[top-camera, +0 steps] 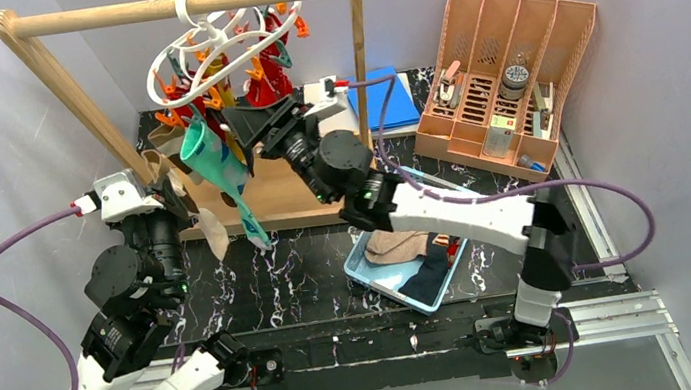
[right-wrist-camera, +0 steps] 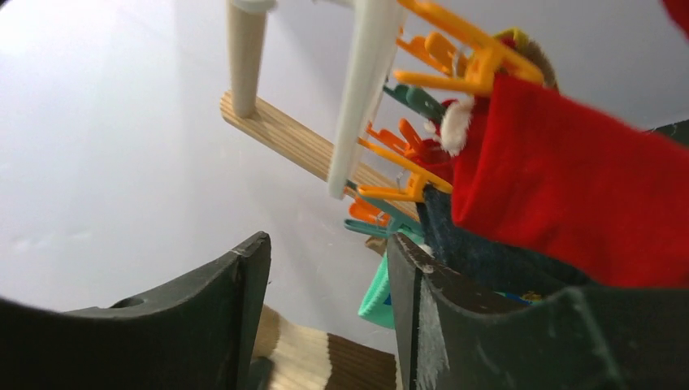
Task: Clip the socks to the hanger
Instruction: Place the sock in the bin.
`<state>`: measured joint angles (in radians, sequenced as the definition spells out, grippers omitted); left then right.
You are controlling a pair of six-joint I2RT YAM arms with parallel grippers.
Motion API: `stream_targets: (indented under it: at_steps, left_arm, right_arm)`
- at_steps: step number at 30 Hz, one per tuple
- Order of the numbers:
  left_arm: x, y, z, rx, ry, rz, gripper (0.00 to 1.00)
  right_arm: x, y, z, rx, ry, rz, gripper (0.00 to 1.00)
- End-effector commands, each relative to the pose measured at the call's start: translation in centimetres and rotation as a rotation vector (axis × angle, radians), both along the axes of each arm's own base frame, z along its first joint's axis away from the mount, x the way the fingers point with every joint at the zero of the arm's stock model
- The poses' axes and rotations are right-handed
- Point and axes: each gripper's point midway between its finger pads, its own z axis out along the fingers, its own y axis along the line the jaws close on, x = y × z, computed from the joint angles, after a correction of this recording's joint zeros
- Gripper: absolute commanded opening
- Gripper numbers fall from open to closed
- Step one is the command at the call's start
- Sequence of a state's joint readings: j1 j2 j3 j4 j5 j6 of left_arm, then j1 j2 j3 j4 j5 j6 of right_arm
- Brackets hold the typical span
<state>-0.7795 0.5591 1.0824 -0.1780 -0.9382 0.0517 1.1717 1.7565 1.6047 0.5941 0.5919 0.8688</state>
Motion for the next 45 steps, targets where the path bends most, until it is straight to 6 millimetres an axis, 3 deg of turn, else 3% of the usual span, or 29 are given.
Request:
stream_targets:
  at_steps: [1,8,15,27,39,43,45]
  left_arm:
    - [0.1,-0.1,0.4,-0.027,-0.023,0.003,0.0]
    - [0.7,-1.0,0.3,-0.03,-0.018,-0.016,0.0]
    - [1.3,-1.8,0.0,-0.023,-0.011,-0.028,0.0]
    - [1.4,-1.9,0.0,-0.001,-0.013,-0.028,0.0]
    - [1.0,-1.4,0.0,0.0,-0.014,-0.027,0.0]
    - [0.3,-1.5,0.7,-0.007,-0.031,-0.078,0.0]
    - [-0.5,-2.5,1.2,0.022,-0.026,-0.18,0.0]
  right_arm:
    - [-0.9,-5.8,5.2,0.026,-0.013,-0.06,0.65]
    - [1.3,-9.8,8.9,0.073,-0.026,-0.136,0.68]
    - [5.2,-9.3,10.2,0.051,-0.013,-0.146,0.66]
    - [8.1,-7.5,8.6,0.029,0.029,-0.153,0.66]
    - [9.7,-4.1,8.2,0.059,0.019,-0.105,0.61]
    - [8.9,-4.2,7.5,-0.005,0.032,-0.075,0.66]
    - [7.5,-5.9,6.9,-0.062,0.021,-0.07,0.69]
